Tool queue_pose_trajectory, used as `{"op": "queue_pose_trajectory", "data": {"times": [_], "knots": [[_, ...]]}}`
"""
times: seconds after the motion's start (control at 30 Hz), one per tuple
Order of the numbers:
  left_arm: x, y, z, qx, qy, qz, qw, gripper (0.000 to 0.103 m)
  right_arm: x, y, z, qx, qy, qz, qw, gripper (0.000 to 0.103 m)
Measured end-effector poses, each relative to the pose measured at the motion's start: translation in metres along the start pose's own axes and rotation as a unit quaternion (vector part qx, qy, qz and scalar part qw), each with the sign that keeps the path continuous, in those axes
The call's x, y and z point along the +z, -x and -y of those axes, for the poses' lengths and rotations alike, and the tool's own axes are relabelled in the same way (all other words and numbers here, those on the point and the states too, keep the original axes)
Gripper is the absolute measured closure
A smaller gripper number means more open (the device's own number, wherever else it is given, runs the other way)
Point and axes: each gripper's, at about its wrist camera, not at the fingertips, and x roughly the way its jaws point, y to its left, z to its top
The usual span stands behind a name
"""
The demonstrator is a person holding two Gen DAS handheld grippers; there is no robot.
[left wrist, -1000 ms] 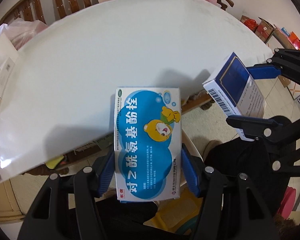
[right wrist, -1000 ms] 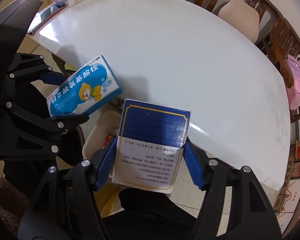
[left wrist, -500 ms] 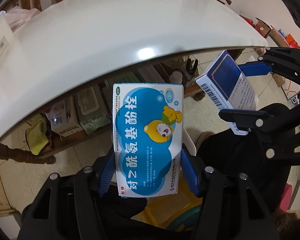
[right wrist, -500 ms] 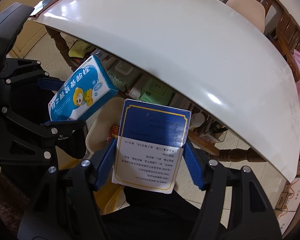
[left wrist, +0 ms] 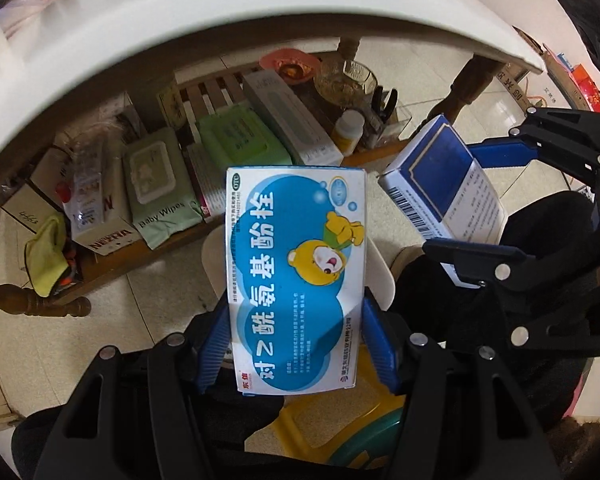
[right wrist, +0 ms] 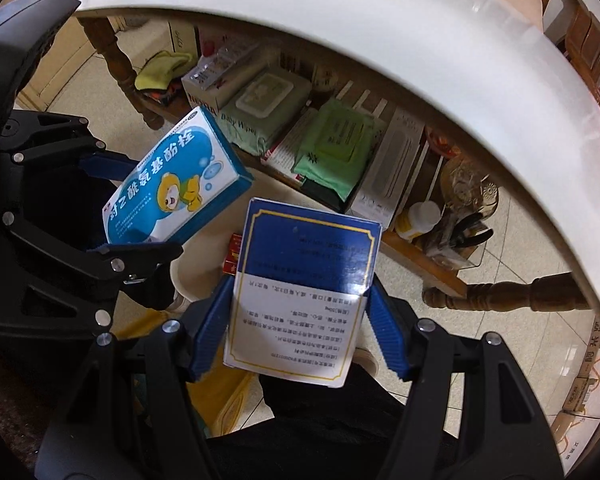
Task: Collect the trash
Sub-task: 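Carry both boxes past the table edge down over the beige bin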
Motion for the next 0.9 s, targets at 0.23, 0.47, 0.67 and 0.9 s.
{"op": "queue_pose_trajectory", "data": {"times": [0.23, 0.47, 0.67, 0.9], "knots": [[-0.001, -0.039, -0.006, -0.005, 0.005, -0.025, 0.9997, 0.044, -0.01, -0.032, 0.009, 0.003, -0.015, -0.019, 1.0, 0.039], [-0.005, -0.084, -0.017, -0.003, 0.026, -0.064, 0.9976, 0.044, -0.012, -0.076, 0.009, 0.012, -0.022, -0.041, 0.999, 0.039], [-0.006, -0.115, -0.015, -0.008, 0.013, -0.097, 0.9952, 0.044, -0.01, -0.105, 0.006, 0.016, -0.019, -0.054, 0.998, 0.039], [-0.005, -0.149, -0.021, -0.017, 0.023, -0.132, 0.9908, 0.044, -0.005, -0.129, 0.011, 0.022, -0.019, -0.067, 0.997, 0.039]]}}
